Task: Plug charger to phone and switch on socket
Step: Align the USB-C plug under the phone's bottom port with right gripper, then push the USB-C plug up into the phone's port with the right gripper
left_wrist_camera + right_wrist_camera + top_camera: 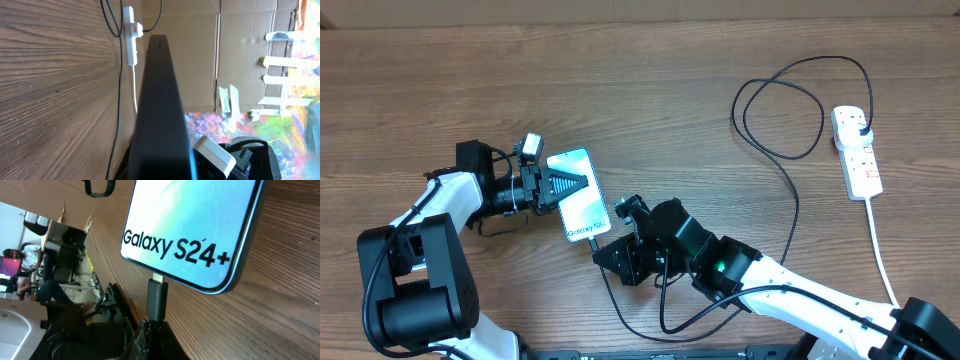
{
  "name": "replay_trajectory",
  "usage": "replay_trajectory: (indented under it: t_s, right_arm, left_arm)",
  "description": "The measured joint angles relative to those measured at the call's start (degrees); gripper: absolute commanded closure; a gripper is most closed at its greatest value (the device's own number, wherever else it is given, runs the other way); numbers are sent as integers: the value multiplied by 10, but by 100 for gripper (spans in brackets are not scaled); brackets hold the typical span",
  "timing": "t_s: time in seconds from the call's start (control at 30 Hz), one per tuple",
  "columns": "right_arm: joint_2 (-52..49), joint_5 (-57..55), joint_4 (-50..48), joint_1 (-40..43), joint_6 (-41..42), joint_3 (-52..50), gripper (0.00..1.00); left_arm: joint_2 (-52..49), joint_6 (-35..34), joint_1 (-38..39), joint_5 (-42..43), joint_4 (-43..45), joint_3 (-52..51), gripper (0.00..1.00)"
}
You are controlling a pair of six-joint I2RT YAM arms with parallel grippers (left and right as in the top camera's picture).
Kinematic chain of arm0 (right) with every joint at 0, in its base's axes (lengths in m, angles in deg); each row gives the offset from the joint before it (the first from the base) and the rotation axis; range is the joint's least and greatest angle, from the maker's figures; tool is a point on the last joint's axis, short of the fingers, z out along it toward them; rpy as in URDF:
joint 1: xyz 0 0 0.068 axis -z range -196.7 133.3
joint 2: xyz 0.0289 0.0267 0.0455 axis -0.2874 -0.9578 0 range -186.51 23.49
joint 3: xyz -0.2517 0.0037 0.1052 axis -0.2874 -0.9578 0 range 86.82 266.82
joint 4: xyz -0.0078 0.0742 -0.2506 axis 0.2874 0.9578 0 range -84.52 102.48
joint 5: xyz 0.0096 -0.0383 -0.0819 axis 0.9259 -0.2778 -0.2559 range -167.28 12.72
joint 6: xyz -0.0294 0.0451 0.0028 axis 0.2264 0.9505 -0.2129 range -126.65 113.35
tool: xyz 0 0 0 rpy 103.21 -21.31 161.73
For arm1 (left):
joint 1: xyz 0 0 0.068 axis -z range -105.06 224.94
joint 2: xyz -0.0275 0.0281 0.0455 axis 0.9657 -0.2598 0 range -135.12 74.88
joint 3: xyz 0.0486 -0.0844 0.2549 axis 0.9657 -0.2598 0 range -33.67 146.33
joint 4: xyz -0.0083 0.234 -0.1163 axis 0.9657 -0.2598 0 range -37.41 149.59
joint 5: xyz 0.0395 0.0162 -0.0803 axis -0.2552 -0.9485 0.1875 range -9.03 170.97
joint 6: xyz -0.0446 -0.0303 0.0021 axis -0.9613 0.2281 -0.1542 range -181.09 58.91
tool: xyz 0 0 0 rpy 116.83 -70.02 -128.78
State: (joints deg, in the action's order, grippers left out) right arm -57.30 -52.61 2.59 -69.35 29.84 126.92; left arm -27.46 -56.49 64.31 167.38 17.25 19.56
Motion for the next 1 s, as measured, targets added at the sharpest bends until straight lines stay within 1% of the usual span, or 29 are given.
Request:
replay_trajectory:
  t_s: [0.47, 0.77, 1.0]
  right_arm:
    - [0, -3, -21, 0, 59, -1, 96]
    - [0, -25, -22, -4, 66, -1, 96]
    - [0, -28, -21, -5, 55, -3, 96]
  left_arm:
    - [0, 0, -3, 4, 2, 0, 96]
    - [0, 0, -1, 4, 5, 1, 96]
    - [0, 1, 11, 3, 7, 5, 96]
